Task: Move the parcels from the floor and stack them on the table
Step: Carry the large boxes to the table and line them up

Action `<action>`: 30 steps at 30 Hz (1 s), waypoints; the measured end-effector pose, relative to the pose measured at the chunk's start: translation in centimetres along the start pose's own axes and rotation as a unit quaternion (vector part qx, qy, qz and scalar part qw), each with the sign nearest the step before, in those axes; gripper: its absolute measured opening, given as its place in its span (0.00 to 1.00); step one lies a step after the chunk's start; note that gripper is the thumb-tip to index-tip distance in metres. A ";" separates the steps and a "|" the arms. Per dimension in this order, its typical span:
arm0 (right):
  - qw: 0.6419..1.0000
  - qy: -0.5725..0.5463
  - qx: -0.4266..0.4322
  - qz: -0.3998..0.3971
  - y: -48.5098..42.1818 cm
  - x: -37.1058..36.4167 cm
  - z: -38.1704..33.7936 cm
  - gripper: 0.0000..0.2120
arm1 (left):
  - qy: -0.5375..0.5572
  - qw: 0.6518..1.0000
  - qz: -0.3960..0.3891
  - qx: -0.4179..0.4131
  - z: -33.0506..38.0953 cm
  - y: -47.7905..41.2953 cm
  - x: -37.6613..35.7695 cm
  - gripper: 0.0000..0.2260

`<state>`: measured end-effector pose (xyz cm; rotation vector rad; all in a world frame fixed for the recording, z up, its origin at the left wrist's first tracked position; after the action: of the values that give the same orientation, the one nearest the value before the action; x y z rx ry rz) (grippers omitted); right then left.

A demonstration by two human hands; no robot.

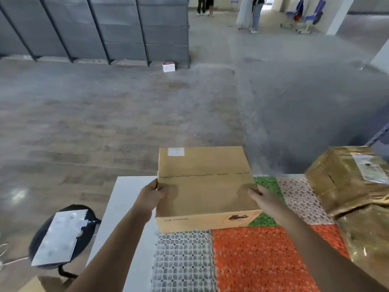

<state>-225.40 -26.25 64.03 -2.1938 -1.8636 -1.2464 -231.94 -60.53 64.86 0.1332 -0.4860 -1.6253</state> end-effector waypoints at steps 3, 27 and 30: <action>1.000 0.023 0.004 0.005 0.5 -1.0 -1.2 0.14 | 0.014 1.000 -0.009 0.005 -1.7 -0.6 0.8 0.15; 0.927 0.335 0.132 0.102 9.3 -9.4 -5.7 0.23 | -0.113 0.993 0.043 -0.013 -4.2 7.5 2.2 0.25; 0.929 0.298 0.216 0.041 12.5 -13.8 -6.9 0.23 | -0.086 0.992 0.097 -0.003 -6.7 12.9 4.2 0.22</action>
<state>-218.49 -44.71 66.93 -1.4405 -1.5774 -1.1662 -218.14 -66.69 64.68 -0.0585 -0.6077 -1.4530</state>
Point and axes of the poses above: each hand's wrist, its own y-axis away from the middle knuckle, its own x-axis out of the back of the hand, z = x × y, the point moved 5 cm from there along -y, towards the middle knuckle, and after that the axes turned 4 degrees about -x, right-handed, at the moved point
